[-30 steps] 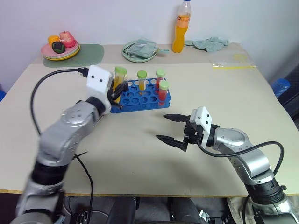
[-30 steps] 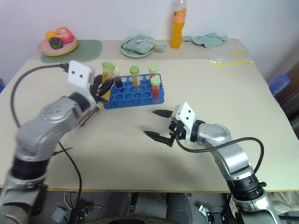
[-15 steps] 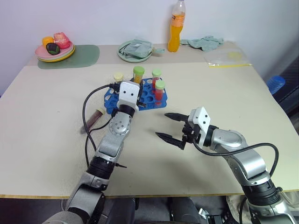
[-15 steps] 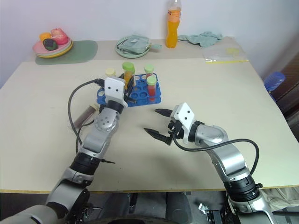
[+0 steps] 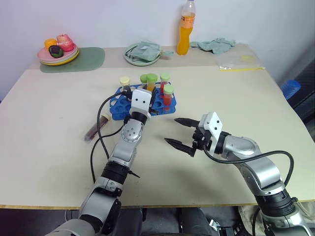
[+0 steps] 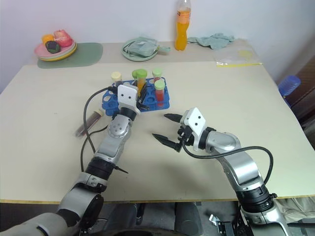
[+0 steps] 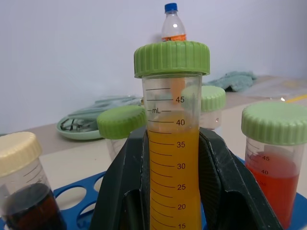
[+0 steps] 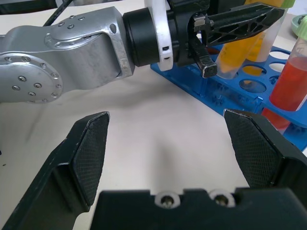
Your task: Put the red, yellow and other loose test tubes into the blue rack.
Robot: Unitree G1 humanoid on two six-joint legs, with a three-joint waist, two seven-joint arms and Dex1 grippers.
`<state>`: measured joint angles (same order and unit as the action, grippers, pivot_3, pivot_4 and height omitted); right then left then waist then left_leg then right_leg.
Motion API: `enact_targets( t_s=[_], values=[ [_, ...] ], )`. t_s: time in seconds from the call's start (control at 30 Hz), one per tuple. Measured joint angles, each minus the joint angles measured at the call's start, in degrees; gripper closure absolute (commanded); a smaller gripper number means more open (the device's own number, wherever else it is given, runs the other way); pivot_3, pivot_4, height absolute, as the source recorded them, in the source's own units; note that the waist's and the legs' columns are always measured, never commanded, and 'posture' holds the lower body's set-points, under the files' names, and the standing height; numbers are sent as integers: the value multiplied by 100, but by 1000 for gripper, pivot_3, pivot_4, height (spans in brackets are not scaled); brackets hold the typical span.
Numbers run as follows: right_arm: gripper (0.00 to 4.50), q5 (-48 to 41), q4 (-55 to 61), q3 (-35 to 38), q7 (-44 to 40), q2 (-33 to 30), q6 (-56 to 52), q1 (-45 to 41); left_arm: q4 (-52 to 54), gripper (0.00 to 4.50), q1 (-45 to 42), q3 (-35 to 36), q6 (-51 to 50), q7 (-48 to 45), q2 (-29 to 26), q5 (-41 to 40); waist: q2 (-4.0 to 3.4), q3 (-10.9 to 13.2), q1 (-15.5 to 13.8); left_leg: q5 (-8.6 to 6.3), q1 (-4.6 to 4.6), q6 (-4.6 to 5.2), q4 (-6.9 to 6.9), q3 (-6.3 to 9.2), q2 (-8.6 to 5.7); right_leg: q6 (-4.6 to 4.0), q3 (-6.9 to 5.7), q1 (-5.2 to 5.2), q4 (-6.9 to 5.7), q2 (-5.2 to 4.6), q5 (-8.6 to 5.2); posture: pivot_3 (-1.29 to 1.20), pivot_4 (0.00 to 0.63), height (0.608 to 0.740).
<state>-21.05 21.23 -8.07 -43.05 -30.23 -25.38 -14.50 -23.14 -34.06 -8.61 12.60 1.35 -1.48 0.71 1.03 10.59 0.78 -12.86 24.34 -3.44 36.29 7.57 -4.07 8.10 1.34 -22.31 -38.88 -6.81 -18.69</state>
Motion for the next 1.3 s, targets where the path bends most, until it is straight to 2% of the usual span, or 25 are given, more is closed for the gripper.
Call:
enact_targets(
  t_s=[0.23,0.47,0.7,0.83,1.0,1.17,1.3],
  values=[
    [265,0,7,4,30,-1,-13,14,-565,3748,-127,162,486,-67,192,-4,1,-1,-16,-1,0,2,7,2,-2,0,-5,5,-5,0,0,0,150,740],
    [265,0,70,4,72,1,-25,75,-631,3748,-72,361,596,-480,243,-201,1,-1,-5,-2,0,4,7,4,-2,0,-5,3,-9,0,0,0,150,740],
    [265,-3,96,3,108,18,-34,72,-234,318,268,478,345,-1021,244,-522,1,-1,9,-2,0,4,5,8,-1,0,-5,1,-9,0,0,0,150,740],
    [265,-18,106,8,116,29,-57,60,890,318,543,573,-237,-1282,64,-909,-1,-1,48,-1,-2,4,1,16,4,0,-2,-4,-13,3,0,0,150,740],
    [265,-54,130,38,119,32,-65,53,2745,318,924,988,-1532,-1629,-637,-1766,-2,-2,31,0,-3,1,2,20,4,0,-1,-2,-14,3,0,0,150,740],
    [265,-73,138,74,111,28,-143,39,3981,145,962,1792,-3337,-1694,-1550,-3111,-2,-2,28,-10,-4,18,3,23,4,-1,-2,0,-14,3,0,0,150,740],
    [265,-112,132,173,82,9,-177,24,4100,145,942,2426,-4892,-1408,-2568,-3682,-2,-2,56,-12,-9,22,-2,22,5,-2,-1,-2,-19,7,-1,0,150,740]
  ],
)
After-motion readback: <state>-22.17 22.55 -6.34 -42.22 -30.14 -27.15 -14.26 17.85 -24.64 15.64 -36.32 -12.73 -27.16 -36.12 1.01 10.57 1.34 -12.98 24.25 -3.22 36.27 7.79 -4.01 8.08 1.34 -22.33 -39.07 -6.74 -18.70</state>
